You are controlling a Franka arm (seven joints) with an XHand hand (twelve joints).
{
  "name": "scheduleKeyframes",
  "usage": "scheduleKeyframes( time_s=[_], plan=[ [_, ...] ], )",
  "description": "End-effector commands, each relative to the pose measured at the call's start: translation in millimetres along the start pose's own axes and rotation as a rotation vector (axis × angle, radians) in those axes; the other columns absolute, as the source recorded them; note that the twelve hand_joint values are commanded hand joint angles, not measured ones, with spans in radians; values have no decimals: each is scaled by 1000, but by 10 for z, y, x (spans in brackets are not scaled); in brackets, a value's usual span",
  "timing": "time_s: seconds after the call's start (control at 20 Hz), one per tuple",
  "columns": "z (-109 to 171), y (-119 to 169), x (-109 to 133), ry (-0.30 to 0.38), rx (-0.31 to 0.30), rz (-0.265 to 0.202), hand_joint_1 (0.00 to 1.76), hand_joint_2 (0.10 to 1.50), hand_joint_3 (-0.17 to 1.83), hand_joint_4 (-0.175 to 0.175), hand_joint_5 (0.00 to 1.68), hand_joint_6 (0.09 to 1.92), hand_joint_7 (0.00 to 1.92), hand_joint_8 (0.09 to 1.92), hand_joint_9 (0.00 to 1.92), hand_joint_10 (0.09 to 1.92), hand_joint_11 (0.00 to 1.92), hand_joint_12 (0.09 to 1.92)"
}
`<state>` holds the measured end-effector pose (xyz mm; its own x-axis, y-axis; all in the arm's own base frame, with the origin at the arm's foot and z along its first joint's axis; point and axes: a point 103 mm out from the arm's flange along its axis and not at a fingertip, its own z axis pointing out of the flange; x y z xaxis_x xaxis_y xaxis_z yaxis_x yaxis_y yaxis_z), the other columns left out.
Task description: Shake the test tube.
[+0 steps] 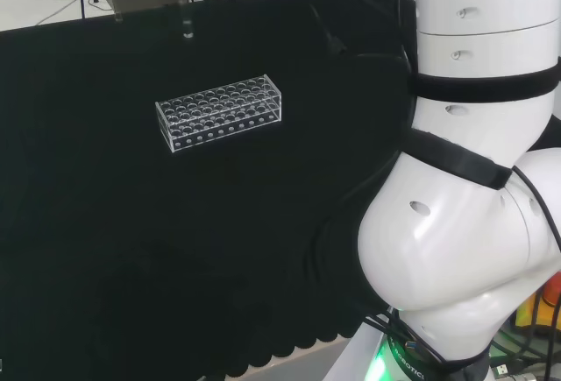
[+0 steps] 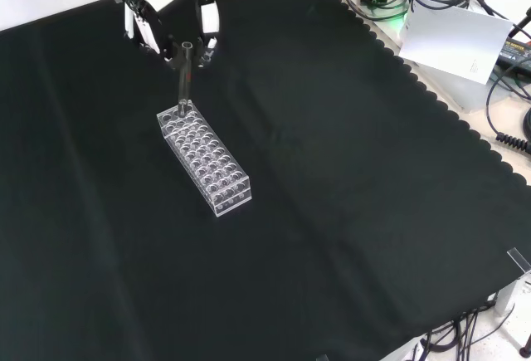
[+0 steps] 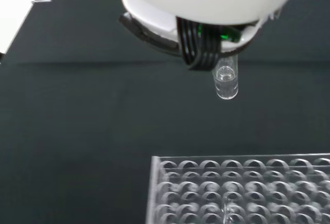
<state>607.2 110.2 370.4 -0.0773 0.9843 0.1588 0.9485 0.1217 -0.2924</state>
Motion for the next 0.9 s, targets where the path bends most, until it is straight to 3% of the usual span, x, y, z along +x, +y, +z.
scheduleKeyframes(
  time_s=[0.05, 0.25, 0.45, 0.7, 0.9],
  plan=[
    [29, -48, -609, -46, 30, 137, 1441, 555, 731, -175, 1345, 403, 1456, 694, 1550, 87, 907, 1170],
    [-42, -155, -1141, -62, 30, 258, 1442, 554, 731, -175, 1345, 403, 1457, 693, 1550, 87, 908, 1170],
    [-153, -271, -1542, -71, 14, 343, 1442, 554, 732, -175, 1345, 404, 1457, 693, 1551, 87, 909, 1170],
    [-316, -372, -1824, -91, -13, 401, 1442, 553, 733, -175, 1345, 404, 1457, 693, 1551, 87, 910, 1169],
    [-363, -382, -1850, -87, -21, 403, 1442, 553, 734, -175, 1345, 404, 1457, 693, 1552, 87, 911, 1169]
  ],
)
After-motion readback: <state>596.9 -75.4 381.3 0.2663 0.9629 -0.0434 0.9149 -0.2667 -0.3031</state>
